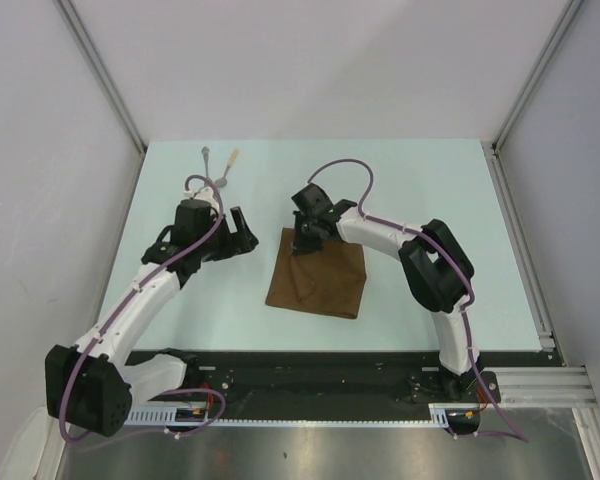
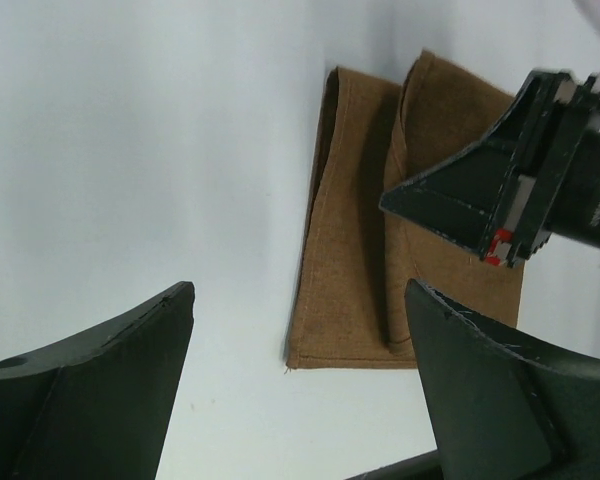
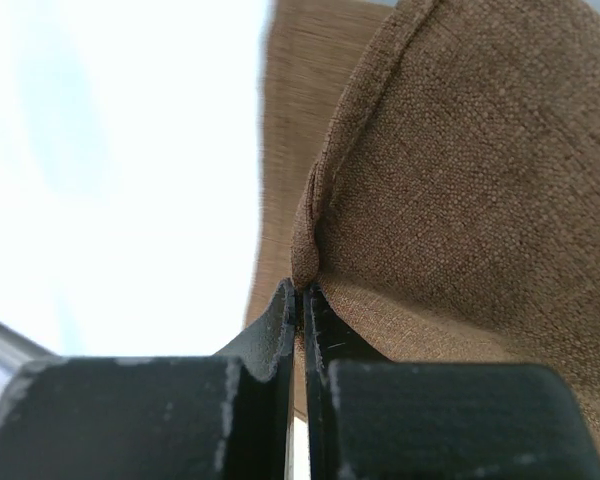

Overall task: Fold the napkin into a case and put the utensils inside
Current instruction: Fold the rectangle-folded napkin at the center of the board.

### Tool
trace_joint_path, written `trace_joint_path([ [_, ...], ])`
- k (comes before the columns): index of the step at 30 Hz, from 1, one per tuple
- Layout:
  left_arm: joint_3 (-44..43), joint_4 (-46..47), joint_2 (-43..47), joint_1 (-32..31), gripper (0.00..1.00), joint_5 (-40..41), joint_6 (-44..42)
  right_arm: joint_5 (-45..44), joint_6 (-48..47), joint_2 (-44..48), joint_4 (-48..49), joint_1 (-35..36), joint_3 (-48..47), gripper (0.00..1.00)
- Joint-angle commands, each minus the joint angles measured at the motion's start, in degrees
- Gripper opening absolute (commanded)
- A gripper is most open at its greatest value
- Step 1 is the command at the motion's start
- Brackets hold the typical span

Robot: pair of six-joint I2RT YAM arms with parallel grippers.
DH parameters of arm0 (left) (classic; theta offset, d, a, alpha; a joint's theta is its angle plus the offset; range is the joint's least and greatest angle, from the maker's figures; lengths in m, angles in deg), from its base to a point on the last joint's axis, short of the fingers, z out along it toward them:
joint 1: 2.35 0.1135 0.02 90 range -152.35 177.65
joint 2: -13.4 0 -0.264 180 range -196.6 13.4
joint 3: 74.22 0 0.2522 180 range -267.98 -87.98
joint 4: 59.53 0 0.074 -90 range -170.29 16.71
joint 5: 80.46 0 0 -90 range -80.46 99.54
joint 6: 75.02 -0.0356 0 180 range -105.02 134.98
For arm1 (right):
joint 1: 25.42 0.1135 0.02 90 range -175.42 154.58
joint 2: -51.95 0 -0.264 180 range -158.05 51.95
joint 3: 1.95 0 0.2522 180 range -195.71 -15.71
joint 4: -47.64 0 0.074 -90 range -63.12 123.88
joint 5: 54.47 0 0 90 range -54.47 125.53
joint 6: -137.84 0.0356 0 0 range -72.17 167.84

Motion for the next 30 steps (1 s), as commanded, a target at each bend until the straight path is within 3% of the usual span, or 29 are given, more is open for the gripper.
trace_joint_path([
  [1, 1.53, 3.24, -2.95, 0.34, 0.9, -4.68, 0.57, 4.78, 2.84, -2.19, 3.96, 0.06, -2.73, 0.0],
  [26, 0.92, 3.77, -3.93, 0.34, 0.89, -6.27, 0.31, 9.97, 5.14, -6.94, 8.79, -1.95, -1.94, 0.0],
  [30, 0.74, 3.68, -3.92, 0.34, 0.89, -6.53, 0.05, 10.67, 4.35, -6.07, 9.14, -1.96, -1.67, 0.16],
])
